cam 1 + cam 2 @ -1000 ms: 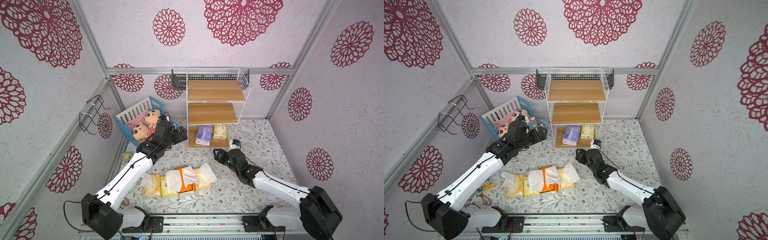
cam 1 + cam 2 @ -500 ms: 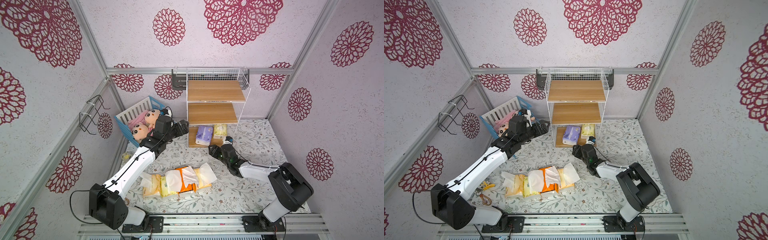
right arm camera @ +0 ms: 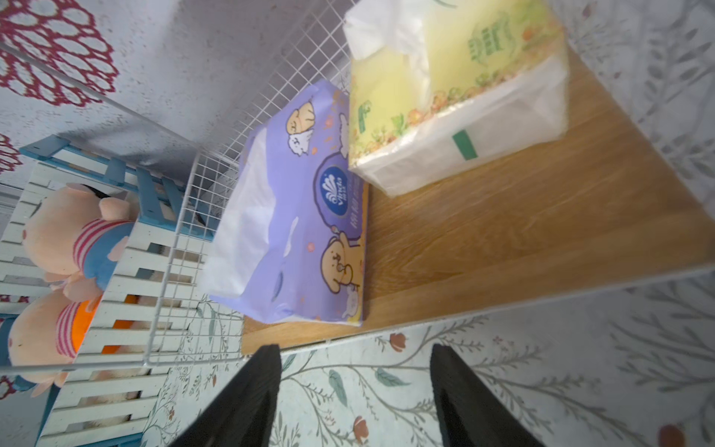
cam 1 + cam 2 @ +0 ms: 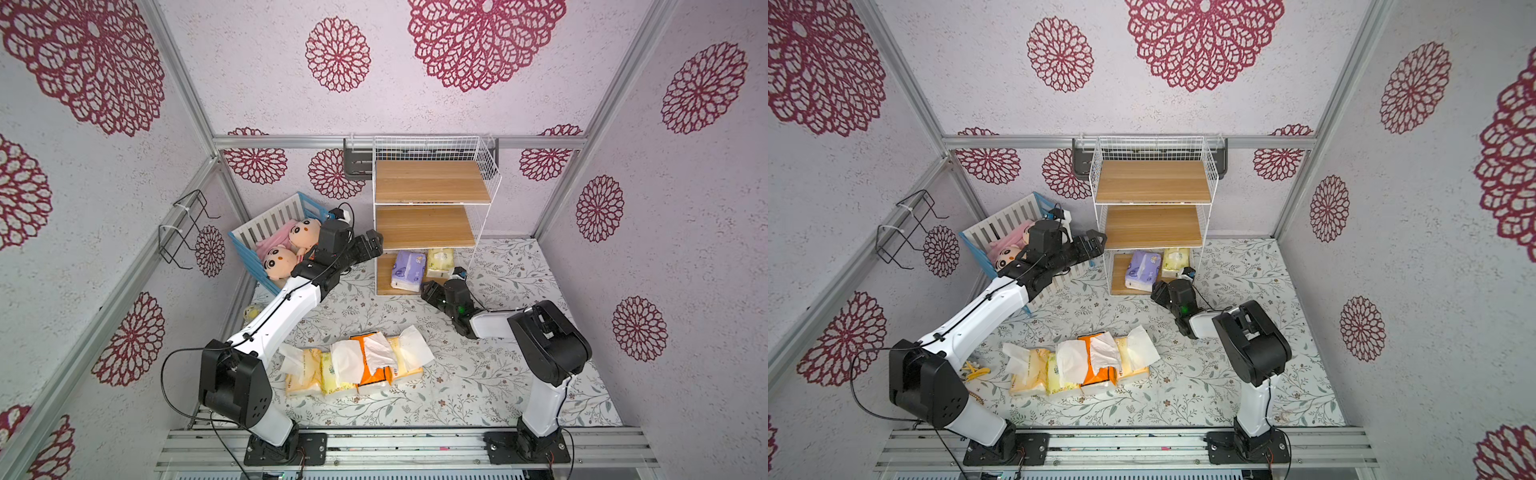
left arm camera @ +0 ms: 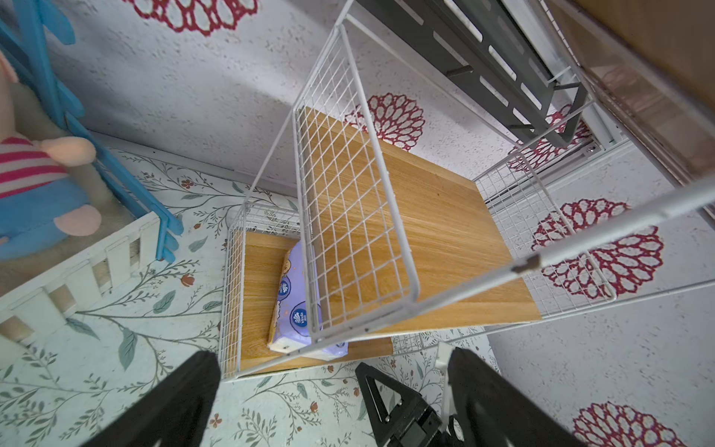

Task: Remove the tissue boxes from the shelf
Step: Pick up a box of tissues from the shelf.

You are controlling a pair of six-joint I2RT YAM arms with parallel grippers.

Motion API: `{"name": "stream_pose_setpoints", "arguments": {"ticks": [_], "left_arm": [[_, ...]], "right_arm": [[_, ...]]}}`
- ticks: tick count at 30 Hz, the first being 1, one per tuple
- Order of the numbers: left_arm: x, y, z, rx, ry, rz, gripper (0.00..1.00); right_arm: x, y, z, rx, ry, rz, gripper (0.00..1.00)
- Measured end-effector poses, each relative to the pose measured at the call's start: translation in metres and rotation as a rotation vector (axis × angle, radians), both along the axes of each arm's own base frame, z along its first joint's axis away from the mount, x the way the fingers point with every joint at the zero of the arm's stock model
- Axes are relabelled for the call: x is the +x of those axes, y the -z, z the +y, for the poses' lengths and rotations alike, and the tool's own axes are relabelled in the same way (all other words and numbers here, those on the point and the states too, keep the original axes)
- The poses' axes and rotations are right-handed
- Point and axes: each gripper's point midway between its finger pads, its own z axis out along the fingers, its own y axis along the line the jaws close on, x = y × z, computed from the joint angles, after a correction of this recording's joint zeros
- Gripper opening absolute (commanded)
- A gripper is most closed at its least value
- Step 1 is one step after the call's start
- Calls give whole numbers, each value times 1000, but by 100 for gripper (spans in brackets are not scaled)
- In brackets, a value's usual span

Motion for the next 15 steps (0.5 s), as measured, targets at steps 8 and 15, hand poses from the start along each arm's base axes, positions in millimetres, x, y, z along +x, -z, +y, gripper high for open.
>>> {"name": "stream_pose_setpoints", "arguments": {"ticks": [8,15], "left_arm": [[4,8,0,4,-1,15,100],[4,4,-1,0,2,8,100]], "right_arm": [[20,-3,18,31,-38,-26,68],[34,3,23,39,-43,-32,68]]}}
